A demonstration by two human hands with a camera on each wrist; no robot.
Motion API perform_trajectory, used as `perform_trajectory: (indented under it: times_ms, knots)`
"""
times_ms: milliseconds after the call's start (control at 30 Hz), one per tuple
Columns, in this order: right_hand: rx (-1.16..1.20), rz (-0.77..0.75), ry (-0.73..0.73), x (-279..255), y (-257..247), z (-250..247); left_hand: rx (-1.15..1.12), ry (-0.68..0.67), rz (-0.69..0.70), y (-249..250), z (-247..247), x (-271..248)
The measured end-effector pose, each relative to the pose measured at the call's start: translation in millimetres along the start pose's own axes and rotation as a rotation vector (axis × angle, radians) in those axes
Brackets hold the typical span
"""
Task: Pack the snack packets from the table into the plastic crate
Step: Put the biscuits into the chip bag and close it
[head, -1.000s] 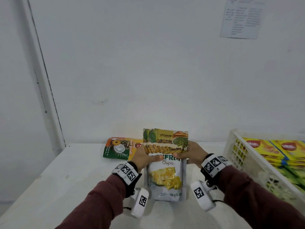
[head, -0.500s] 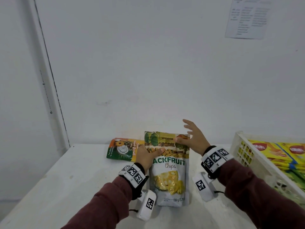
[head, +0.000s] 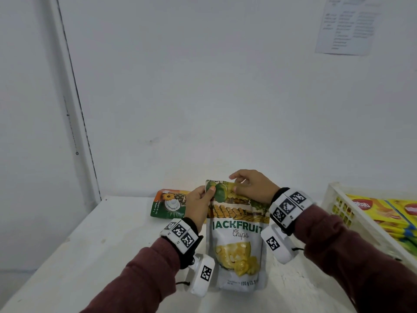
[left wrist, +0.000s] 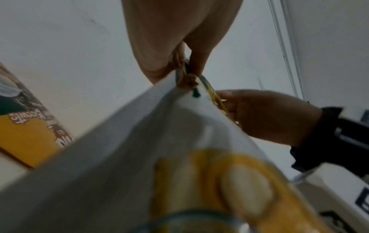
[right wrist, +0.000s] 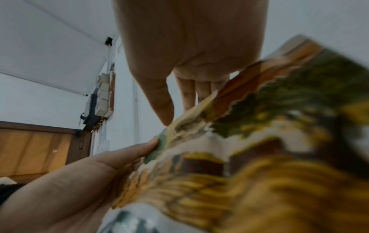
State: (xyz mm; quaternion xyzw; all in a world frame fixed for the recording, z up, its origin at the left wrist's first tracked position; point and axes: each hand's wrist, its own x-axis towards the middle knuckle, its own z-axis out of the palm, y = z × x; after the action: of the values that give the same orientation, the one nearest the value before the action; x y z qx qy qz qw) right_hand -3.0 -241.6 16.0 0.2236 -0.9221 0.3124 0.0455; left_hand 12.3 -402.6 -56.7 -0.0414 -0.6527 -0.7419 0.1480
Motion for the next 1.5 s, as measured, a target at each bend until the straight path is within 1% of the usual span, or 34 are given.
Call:
perform_trajectory:
  times_ms: [67,133,267,367,467,533,667,800,967,1100,1233,1433,1500]
  knots:
    - [-0.070,-0.018,-0.041,3,-13,3,0.021,0.030,0.037,-1,2,-1]
    - [-0.133,-0.043,-0.044,8,-24,7,0.002,0.048,0.045,-1,4,-1]
    - [-0.108,-0.008,-0.025,14,-34,13,-0.038,0.070,0.048,0,3,2]
    - [-0.080,0.000,-0.039,16,-36,14,-0.030,0.023,0.056,4,-1,5]
    - [-0.008,0.013,-0.057,17,-37,12,-0.010,-0.044,0.038,9,-7,5]
    - [0.008,0.007,-0.062,17,-38,11,0.026,-0.061,0.019,13,-12,6]
    - [-0.093,-0.019,-0.076,15,-42,14,0.042,-0.062,0.013,16,-16,7]
    - [-0.318,-0.032,-0.041,9,-39,24,0.066,-0.062,-0.005,17,-16,5]
    - [-0.282,0.015,-0.038,4,-34,11,0.049,-0.065,0.018,17,-18,5]
    - [-0.339,-0.029,-0.019,1,-26,-1,0.049,-0.077,0.006,18,-16,5]
    - [-0.453,-0.075,0.002,-4,-24,8,0.060,-0.083,-0.004,20,-12,5]
    - [-0.400,-0.045,-0.011,-6,-14,-2,0.049,-0.051,0.004,18,-23,4]
    - [-0.417,-0.057,0.016,-6,-13,-1,0.074,-0.048,0.018,19,-22,5]
